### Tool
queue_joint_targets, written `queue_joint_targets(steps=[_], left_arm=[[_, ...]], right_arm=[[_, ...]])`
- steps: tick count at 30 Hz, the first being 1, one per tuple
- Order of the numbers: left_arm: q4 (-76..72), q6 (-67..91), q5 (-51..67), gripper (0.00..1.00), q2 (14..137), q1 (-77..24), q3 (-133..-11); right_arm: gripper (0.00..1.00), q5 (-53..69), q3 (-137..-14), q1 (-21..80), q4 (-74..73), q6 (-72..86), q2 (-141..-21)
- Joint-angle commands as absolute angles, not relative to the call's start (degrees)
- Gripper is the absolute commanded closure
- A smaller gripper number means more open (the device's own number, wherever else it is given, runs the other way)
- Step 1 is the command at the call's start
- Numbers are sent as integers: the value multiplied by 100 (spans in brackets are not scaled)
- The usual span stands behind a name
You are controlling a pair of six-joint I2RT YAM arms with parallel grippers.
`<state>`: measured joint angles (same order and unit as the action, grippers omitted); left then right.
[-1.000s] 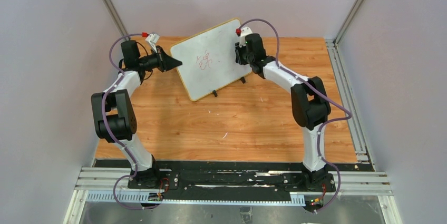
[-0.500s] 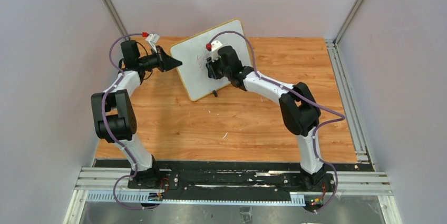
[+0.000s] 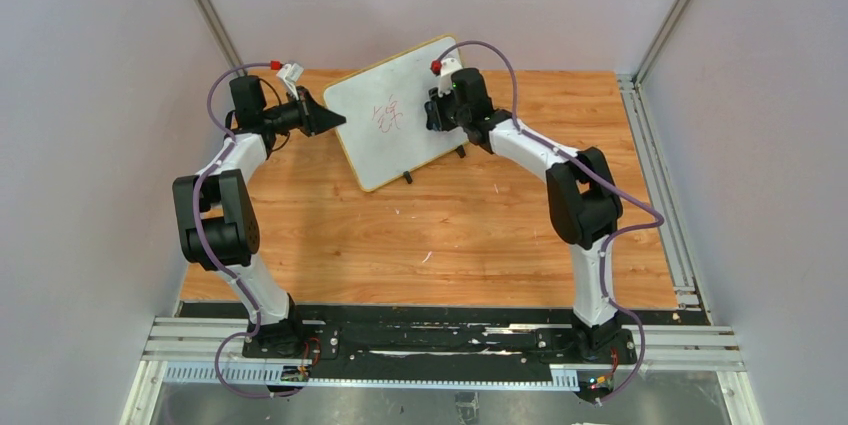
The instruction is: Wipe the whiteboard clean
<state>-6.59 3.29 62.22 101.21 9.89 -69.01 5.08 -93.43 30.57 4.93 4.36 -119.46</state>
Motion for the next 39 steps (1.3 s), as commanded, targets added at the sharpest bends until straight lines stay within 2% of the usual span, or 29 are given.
queue_joint_targets(steps=[1,10,18,30,39], left_arm=[[-222,-914,5273,100,10398,945,-6741],[0,-1081,5227,100,10327,945,-6755],[8,-1048,5238,100,10327,937,-6777],[15,-1078,5216,100,10305,915,-6732],[36,-1087,5221,100,10266,914,-6734]], right_arm=[[99,202,-9746,2699,250,246,-12107],[99,377,-10327,2834,29,414,-12172],[99,404,-10602,3468,-58,426,-12164],[100,444,-11365,4492,-282,334,-12781],[100,137,-11296,4161,-417,138,-12784]])
